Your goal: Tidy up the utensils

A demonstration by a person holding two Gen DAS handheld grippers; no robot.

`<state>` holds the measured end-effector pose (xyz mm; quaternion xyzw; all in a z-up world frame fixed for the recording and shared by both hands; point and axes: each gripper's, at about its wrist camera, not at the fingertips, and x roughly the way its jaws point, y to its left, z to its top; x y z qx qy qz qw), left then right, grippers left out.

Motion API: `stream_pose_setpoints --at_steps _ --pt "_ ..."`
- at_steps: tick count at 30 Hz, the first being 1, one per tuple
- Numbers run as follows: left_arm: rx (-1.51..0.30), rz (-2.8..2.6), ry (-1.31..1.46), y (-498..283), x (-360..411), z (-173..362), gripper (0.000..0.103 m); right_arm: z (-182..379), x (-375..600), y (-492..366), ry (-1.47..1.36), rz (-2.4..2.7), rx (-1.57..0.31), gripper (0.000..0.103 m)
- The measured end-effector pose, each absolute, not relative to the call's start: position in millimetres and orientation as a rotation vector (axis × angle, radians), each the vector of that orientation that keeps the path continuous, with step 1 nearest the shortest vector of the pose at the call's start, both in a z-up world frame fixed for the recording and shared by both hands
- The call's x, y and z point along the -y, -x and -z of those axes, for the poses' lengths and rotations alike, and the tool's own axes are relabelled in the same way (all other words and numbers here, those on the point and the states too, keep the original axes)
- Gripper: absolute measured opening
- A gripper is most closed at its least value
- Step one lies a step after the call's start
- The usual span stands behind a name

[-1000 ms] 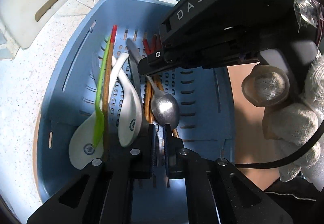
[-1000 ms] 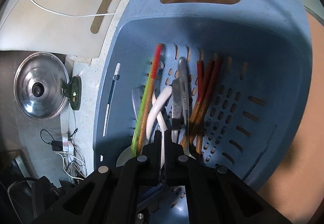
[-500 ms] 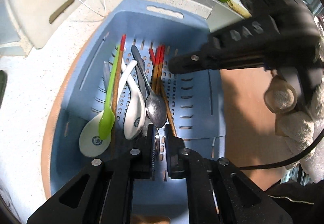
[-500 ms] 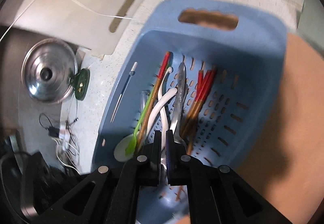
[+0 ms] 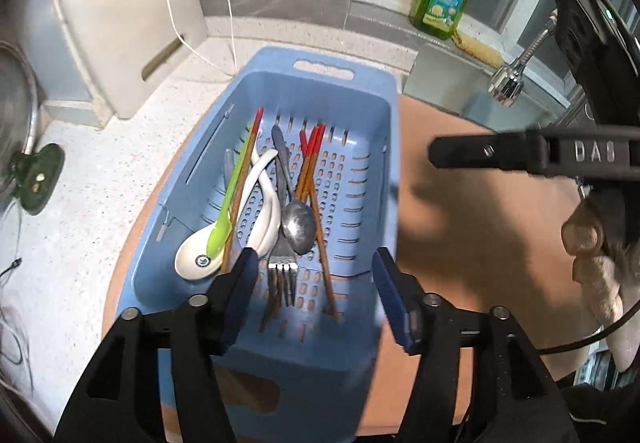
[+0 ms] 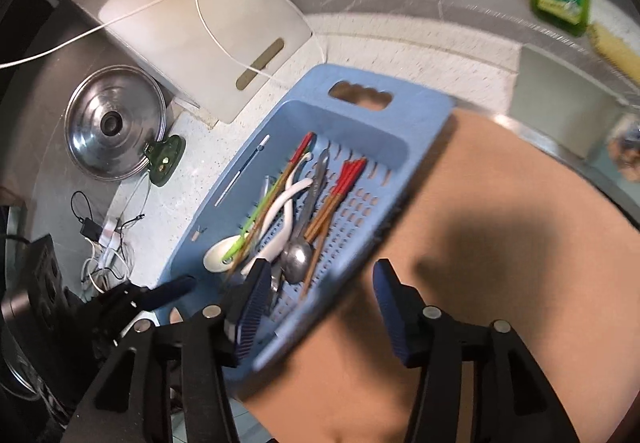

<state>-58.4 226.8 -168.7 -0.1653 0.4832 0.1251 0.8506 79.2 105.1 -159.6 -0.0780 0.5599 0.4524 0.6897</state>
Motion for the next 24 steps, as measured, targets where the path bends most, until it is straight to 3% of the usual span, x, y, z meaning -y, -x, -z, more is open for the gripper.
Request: stream_pose_setpoints --at_steps 9,24 --pt "-0.950 -0.324 0.332 67 -198 145 0.070 137 -54 -68 0.204 -0.990 -1.142 0.057" --pt "-0.911 -0.397 0.311 77 -172 124 0.077 113 -14 -58 0.214 -0.955 -1.024 0.057"
